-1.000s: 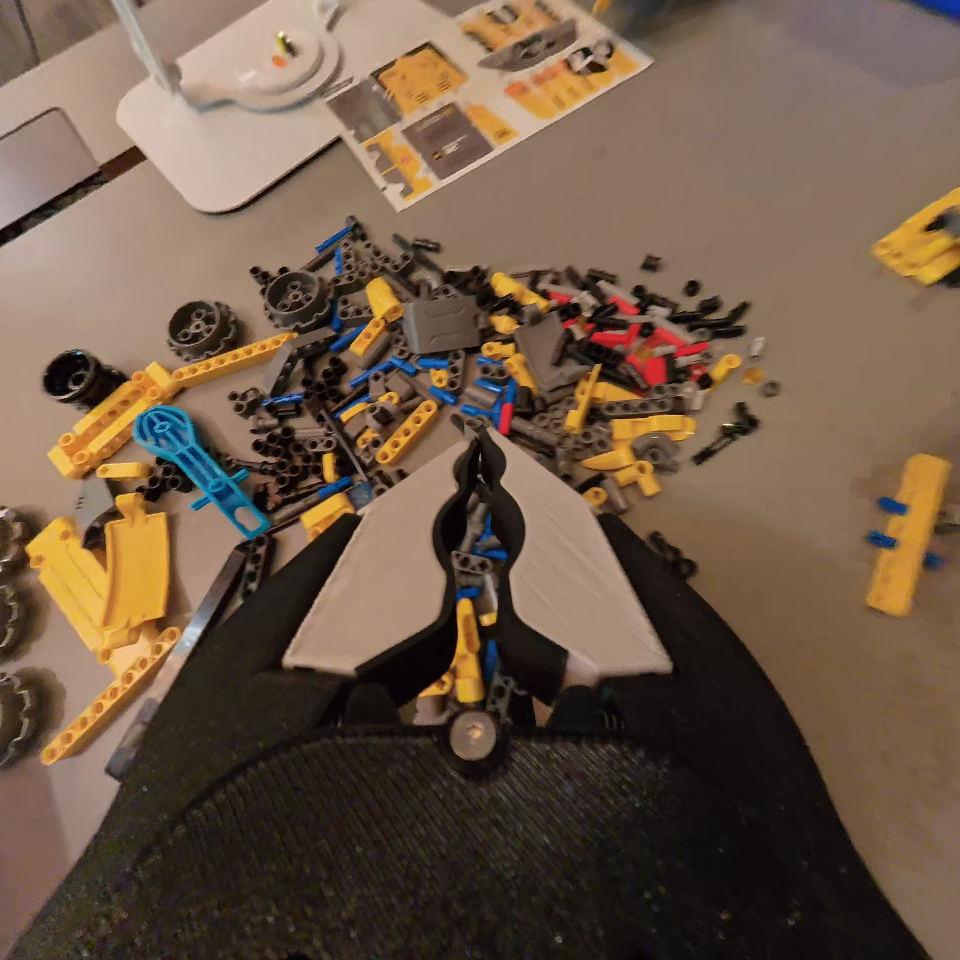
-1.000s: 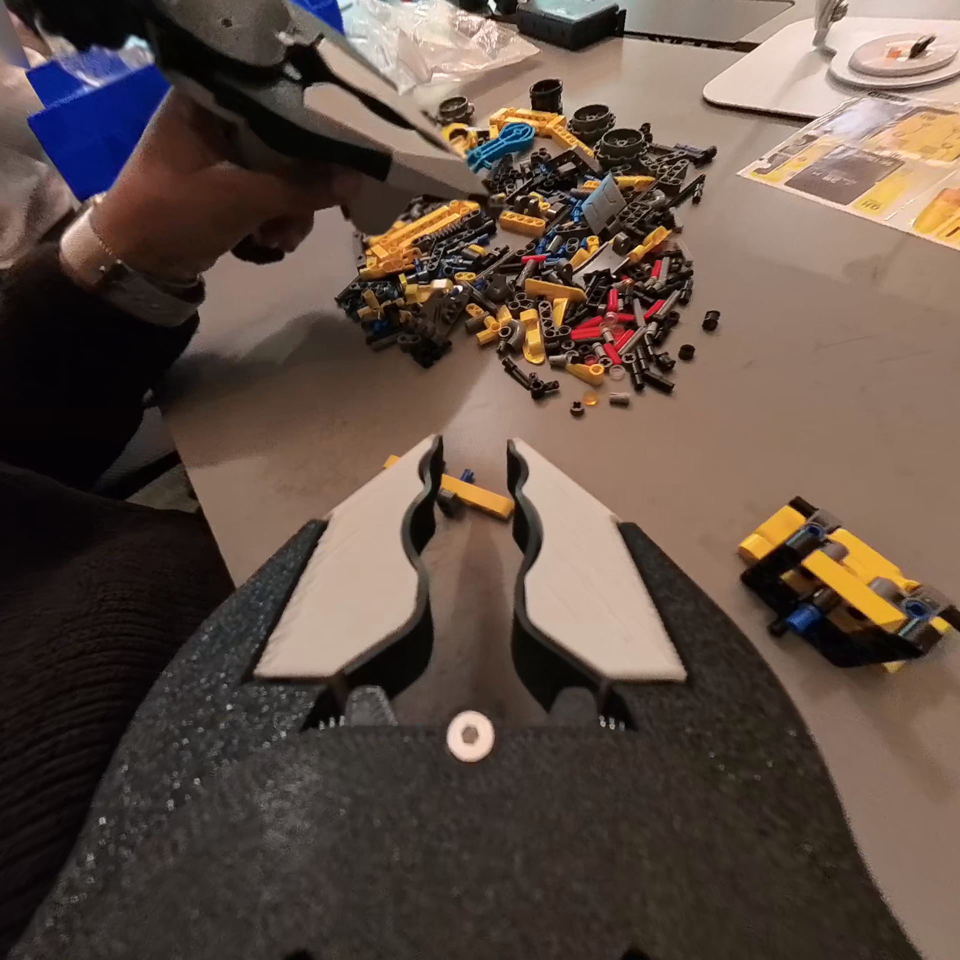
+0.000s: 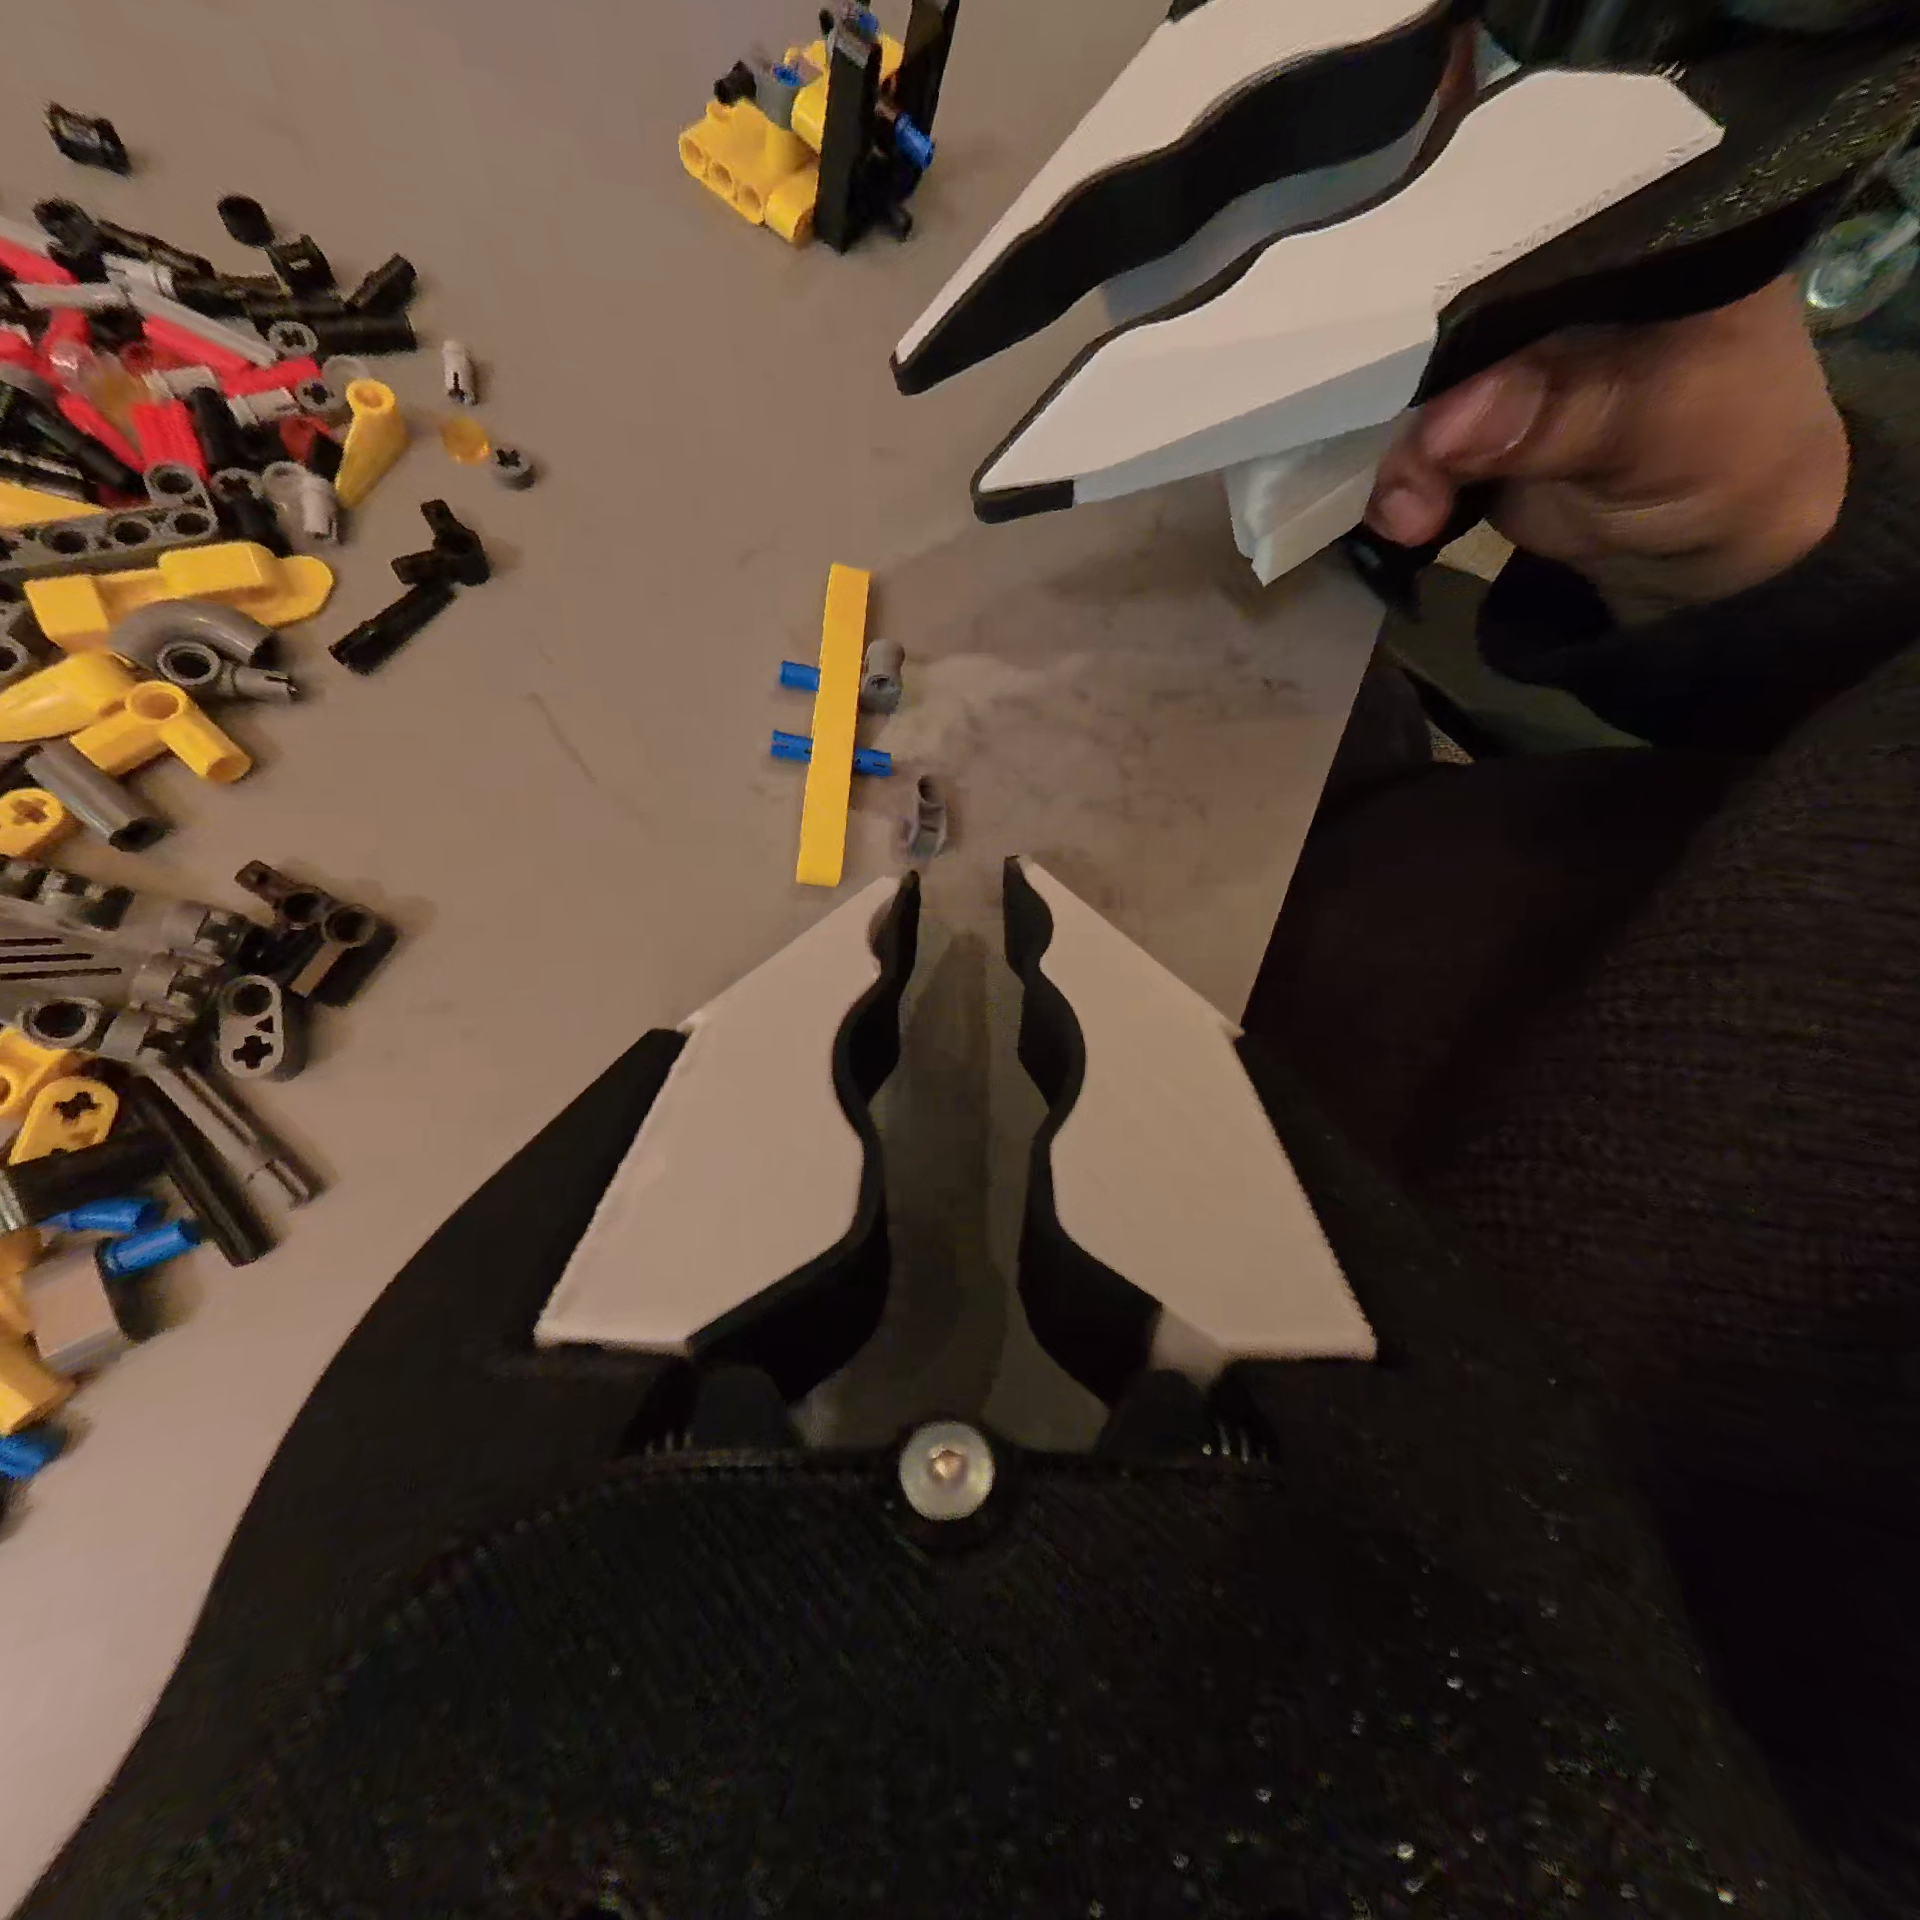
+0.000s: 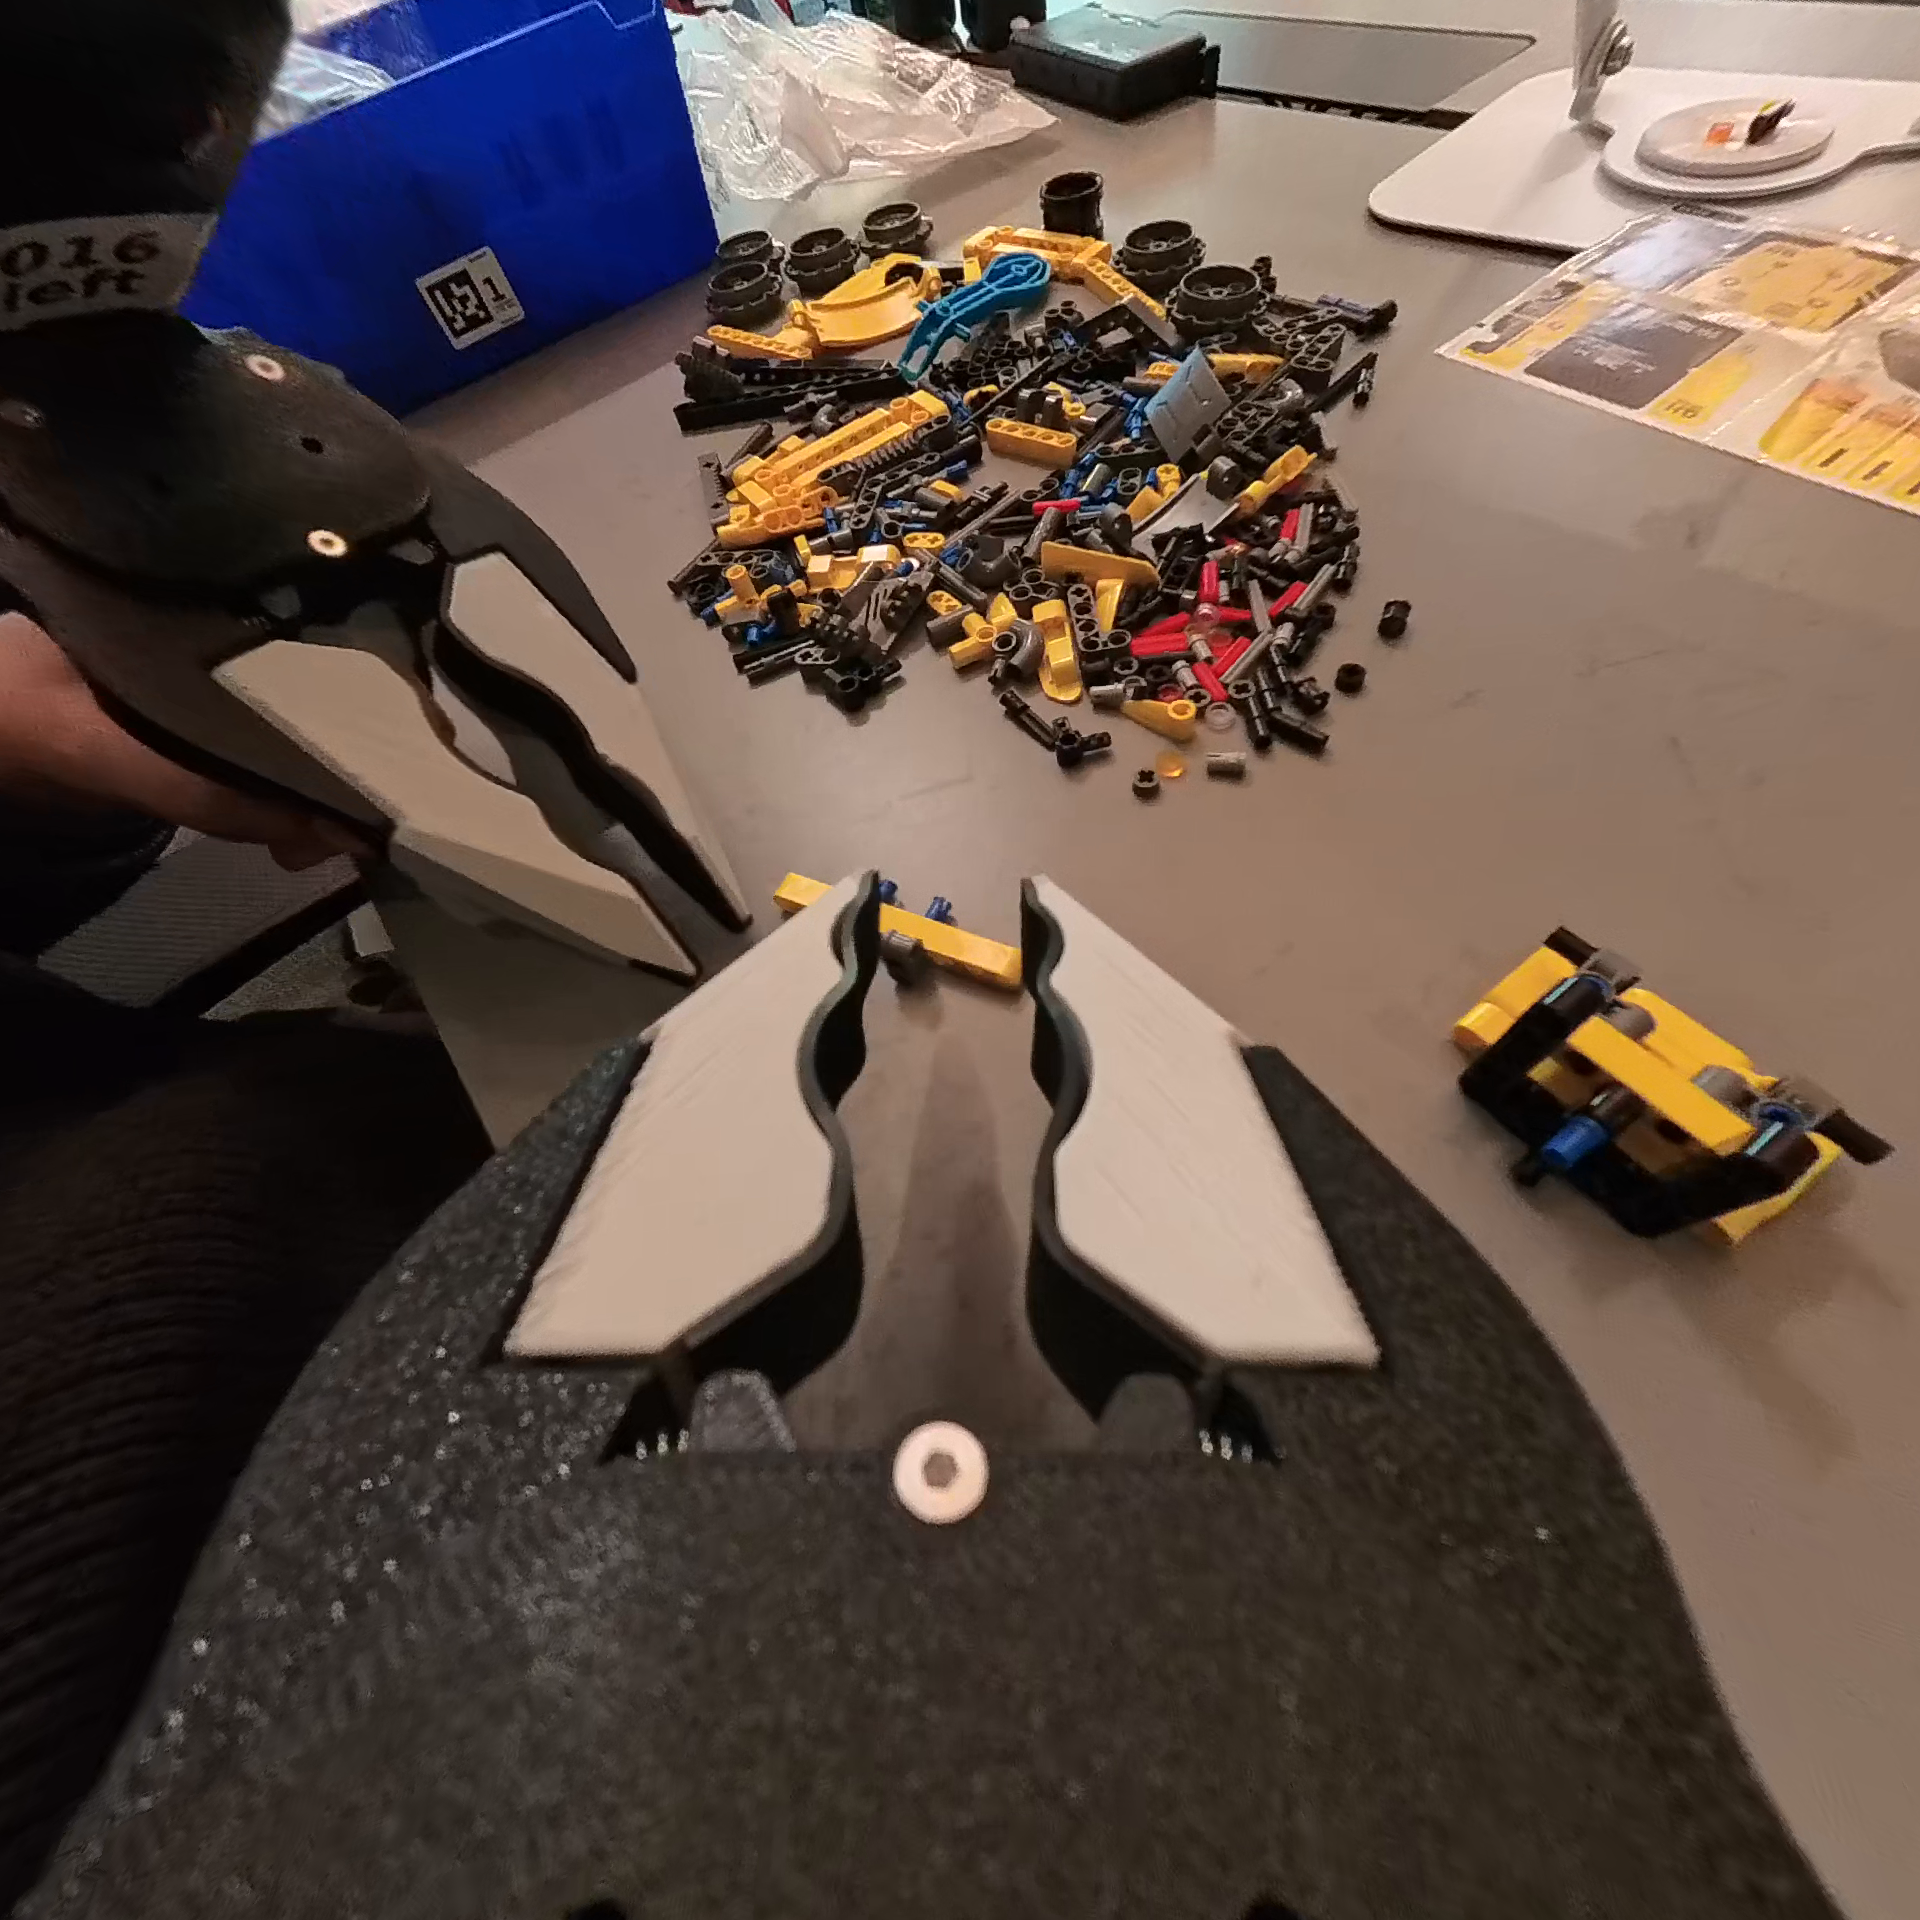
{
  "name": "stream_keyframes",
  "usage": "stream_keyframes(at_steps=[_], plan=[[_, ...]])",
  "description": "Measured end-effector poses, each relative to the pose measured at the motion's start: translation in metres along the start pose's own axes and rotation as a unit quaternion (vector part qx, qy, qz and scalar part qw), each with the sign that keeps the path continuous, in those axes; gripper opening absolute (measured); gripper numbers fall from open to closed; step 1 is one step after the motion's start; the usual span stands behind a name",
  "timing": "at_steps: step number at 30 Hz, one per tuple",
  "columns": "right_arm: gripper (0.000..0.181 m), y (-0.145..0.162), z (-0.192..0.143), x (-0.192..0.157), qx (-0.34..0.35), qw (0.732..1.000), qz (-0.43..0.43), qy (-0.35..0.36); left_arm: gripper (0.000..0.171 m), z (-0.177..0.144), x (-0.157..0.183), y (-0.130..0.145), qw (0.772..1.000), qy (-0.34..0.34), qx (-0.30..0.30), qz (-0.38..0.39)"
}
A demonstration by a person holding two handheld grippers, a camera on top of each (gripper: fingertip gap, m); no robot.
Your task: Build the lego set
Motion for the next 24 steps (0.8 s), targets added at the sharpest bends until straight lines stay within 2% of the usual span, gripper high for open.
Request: stream_keyframes(at_steps=[6, 13, 17, 20, 24], plan=[[0.027, 0.000, -0.001, 0.001, 0.004, 1.000, 0.007, -0.006, 0.018, 0.001, 0.003, -0.005, 0.999, -0.026, 0.008, 0.038], [0.028, 0.000, -0.001, 0.000, 0.000, 1.000, 0.004, -0.010, 0.018, 0.015, 0.005, -0.001, 0.994, -0.062, -0.016, 0.090], [0.028, 0.000, 0.000, -0.001, -0.002, 1.000, 0.003, -0.010, 0.008, 0.017, 0.004, -0.001, 0.992, -0.078, -0.020, 0.100], [0.029, 0.000, -0.001, -0.002, 0.000, 1.000, -0.001, -0.016, 0.005, 0.016, 0.004, -0.002, 0.995, -0.061, -0.018, 0.081], [0.032, 0.000, -0.001, -0.004, 0.000, 1.000, -0.004, -0.023, 0.005, 0.015, 0.005, 0.001, 0.999, 0.026, -0.018, -0.022]])
Point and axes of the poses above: each gripper's, where its closed fingertips meet, z out along the fingers, y out of its underside, x = y × z across the jaws, the point moved 9 cm from there along -z, back along the fingers, and after that the axes turned 13 degrees about x, right-handed, at the moved point
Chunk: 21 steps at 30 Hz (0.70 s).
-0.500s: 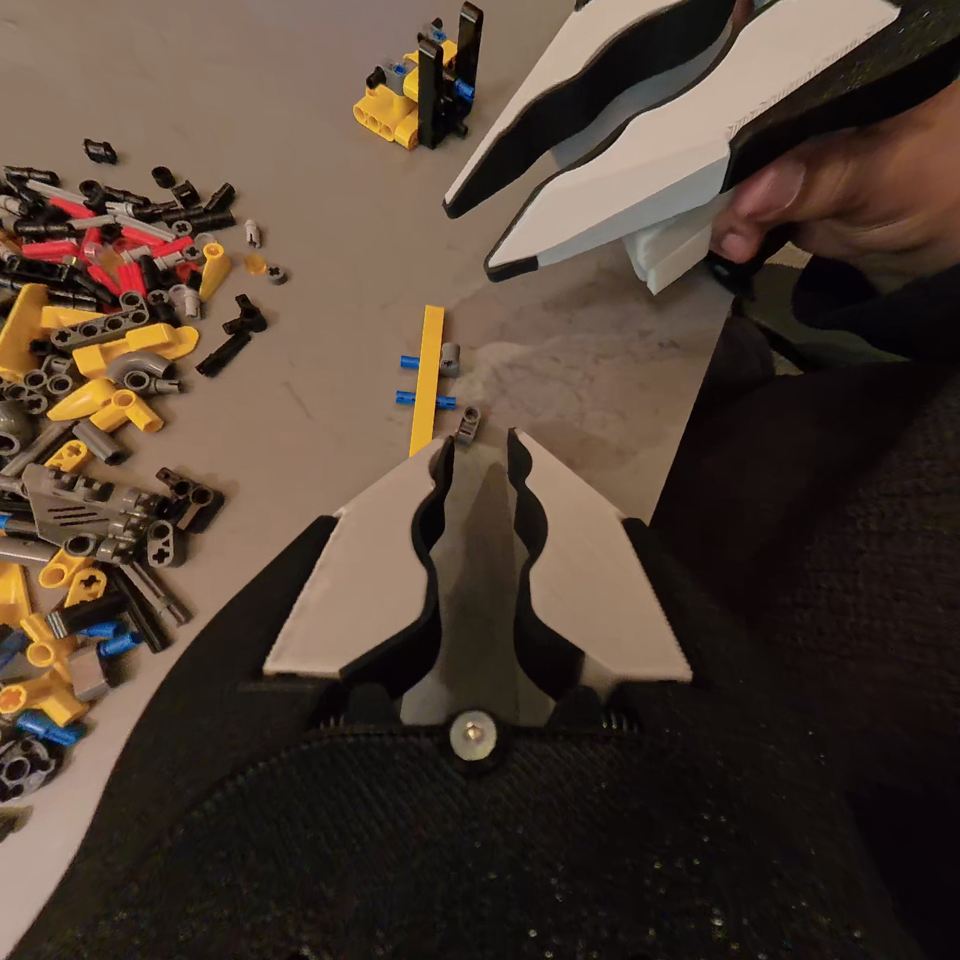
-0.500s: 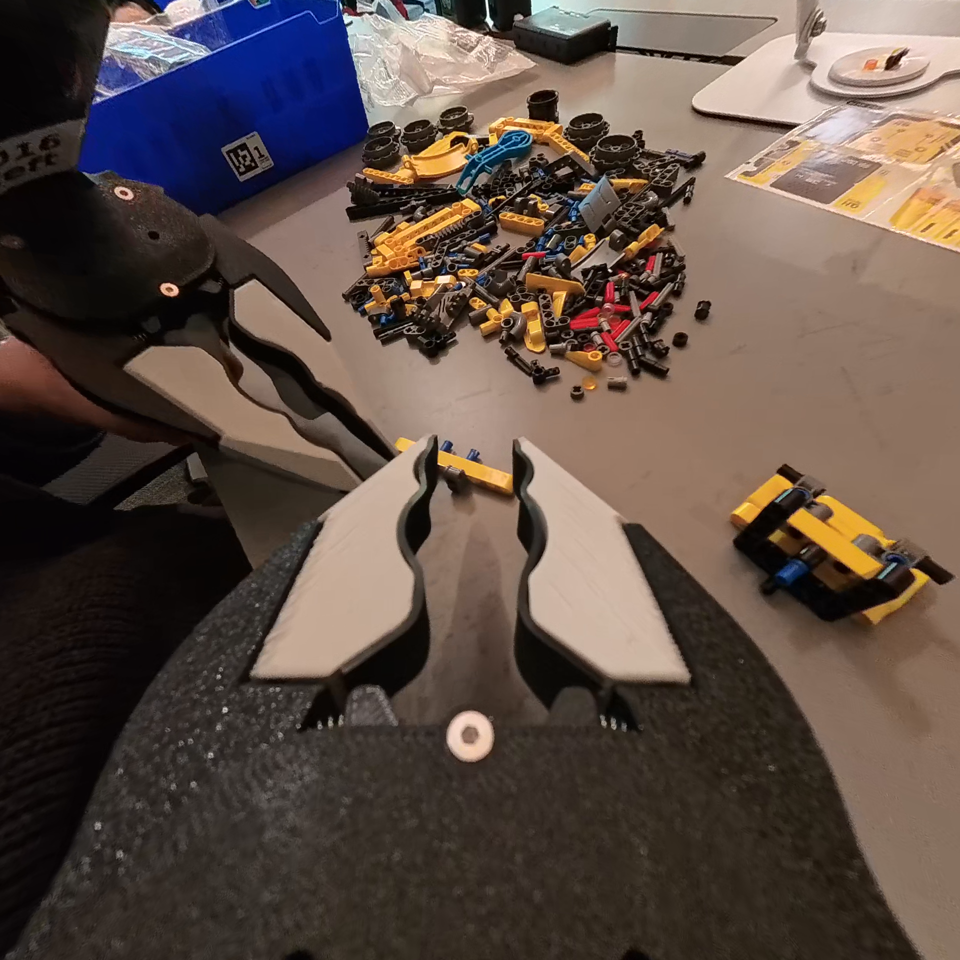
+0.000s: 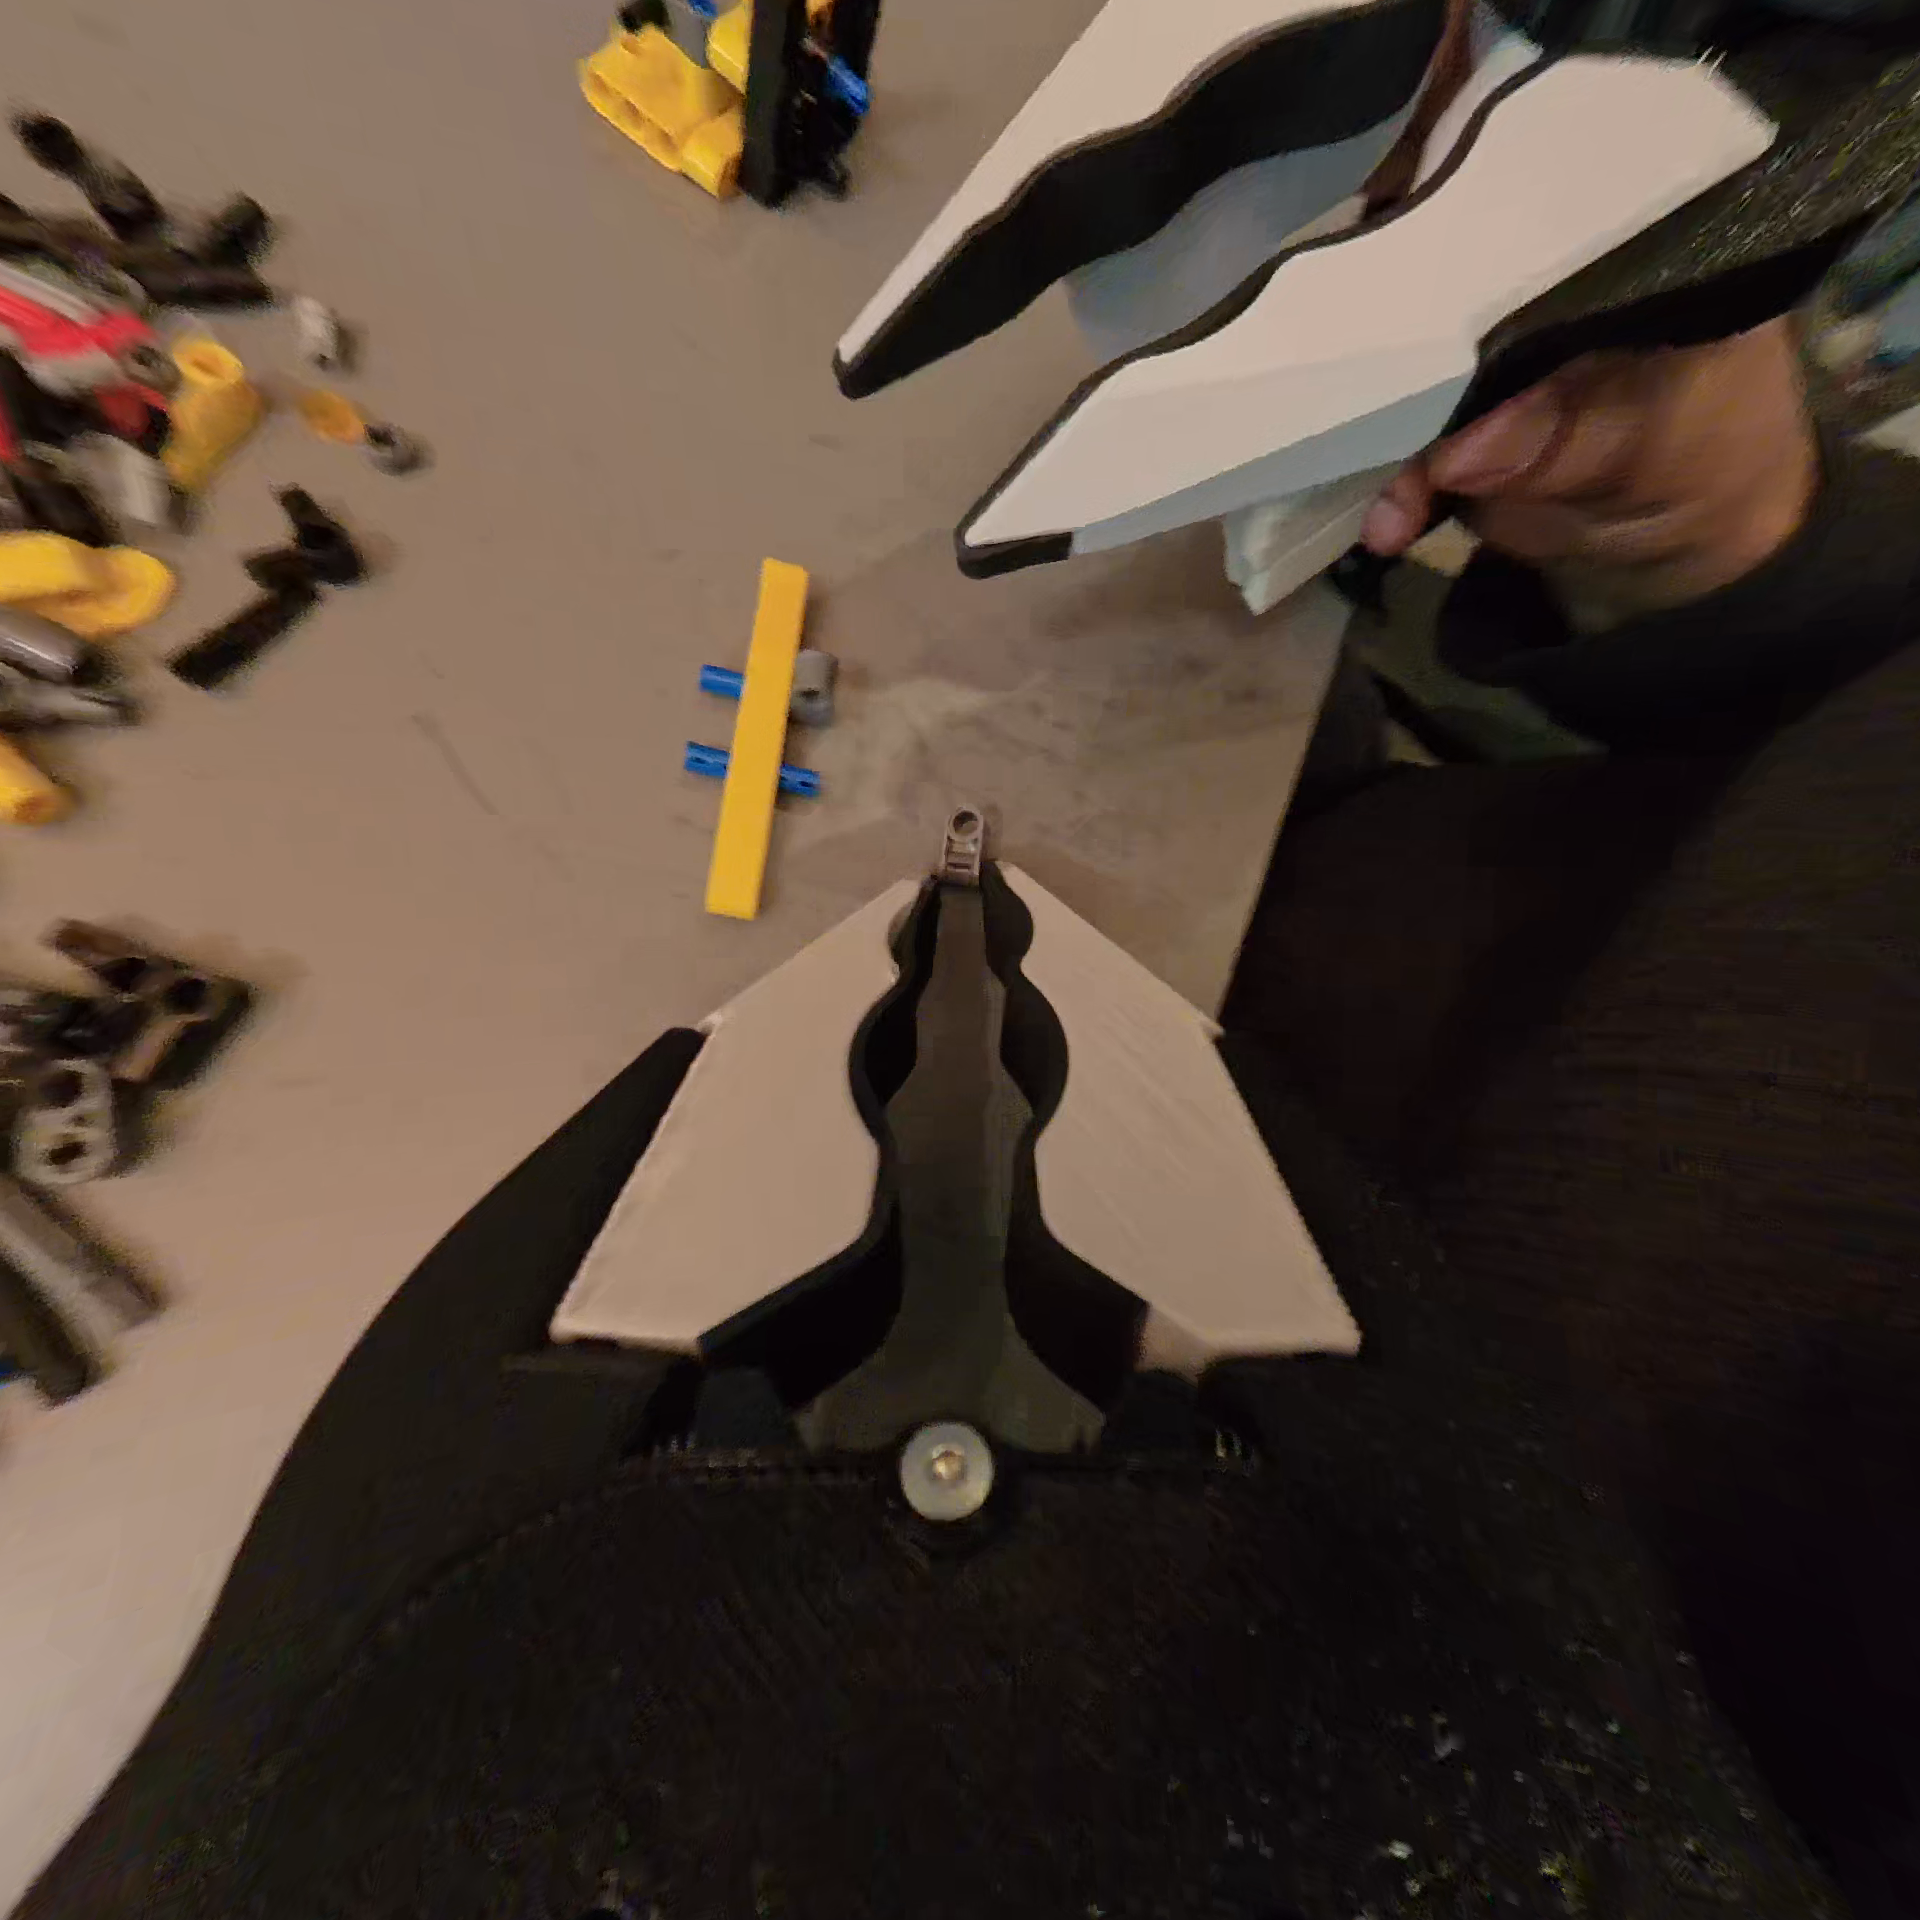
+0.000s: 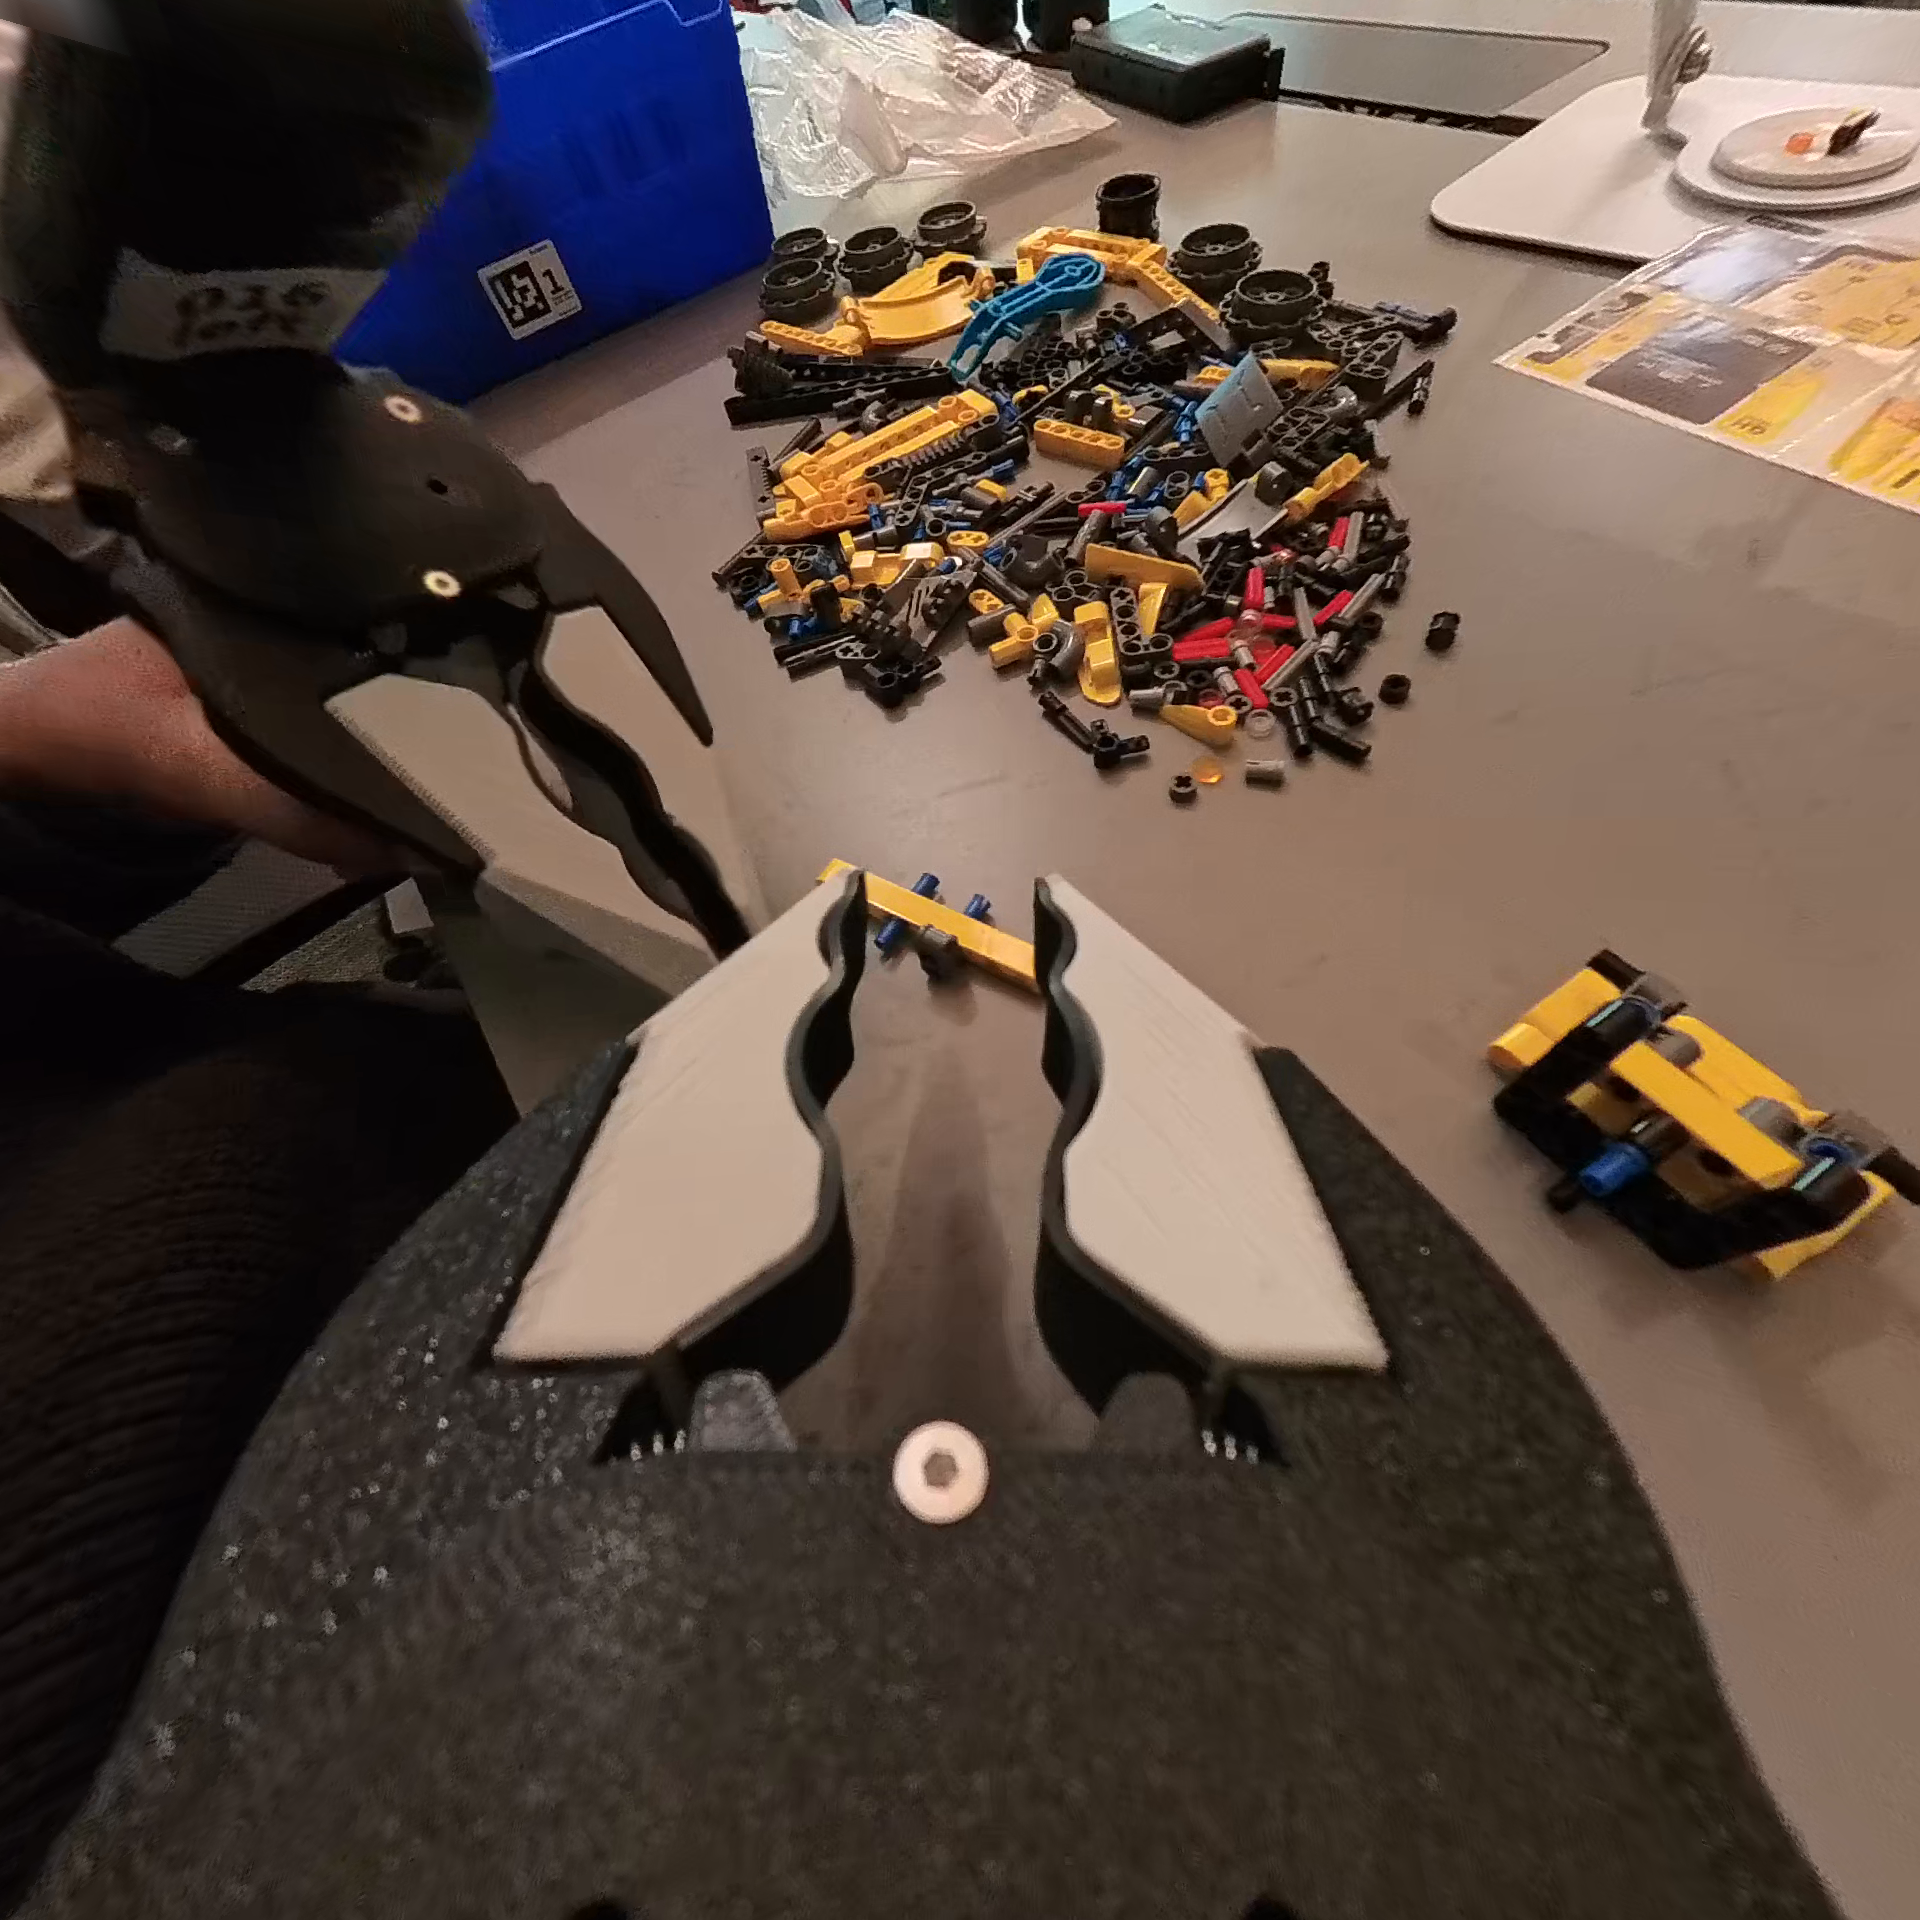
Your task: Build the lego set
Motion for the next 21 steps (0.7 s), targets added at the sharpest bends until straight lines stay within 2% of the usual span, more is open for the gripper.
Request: stream_keyframes(at_steps=[3, 5, 6, 9, 11, 13, 15, 21], plan=[[0.032, 0.000, 0.000, -0.004, -0.002, 1.000, -0.005, -0.027, 0.005, -0.001, -0.002, 0.002, 0.998, 0.033, 0.001, -0.052], [0.032, 0.003, -0.002, -0.023, -0.017, 0.989, -0.033, -0.145, 0.005, -0.004, -0.002, 0.000, 0.998, 0.037, 0.010, -0.057], [0.033, 0.006, -0.005, -0.031, -0.031, 0.981, -0.066, -0.181, 0.005, -0.005, -0.002, -0.001, 0.997, 0.048, 0.015, -0.064], [0.025, 0.012, -0.011, -0.037, -0.033, 0.963, -0.217, -0.154, 0.005, -0.010, -0.002, -0.004, 0.992, 0.084, 0.030, -0.092], [0.022, 0.015, -0.012, -0.036, -0.045, 0.946, -0.286, -0.144, 0.005, -0.013, -0.003, -0.004, 0.988, 0.101, 0.034, -0.109], [0.023, 0.016, -0.009, -0.036, -0.061, 0.934, -0.323, -0.140, 0.005, -0.014, -0.004, -0.003, 0.983, 0.122, 0.027, -0.137], [0.023, 0.014, -0.009, -0.041, -0.047, 0.922, -0.349, -0.159, 0.005, -0.015, -0.005, -0.002, 0.980, 0.128, 0.026, -0.152], [0.017, 0.019, 0.000, -0.050, -0.057, 0.876, -0.442, -0.184, 0.005, -0.014, -0.005, 0.000, 0.978, 0.139, 0.010, -0.158]])
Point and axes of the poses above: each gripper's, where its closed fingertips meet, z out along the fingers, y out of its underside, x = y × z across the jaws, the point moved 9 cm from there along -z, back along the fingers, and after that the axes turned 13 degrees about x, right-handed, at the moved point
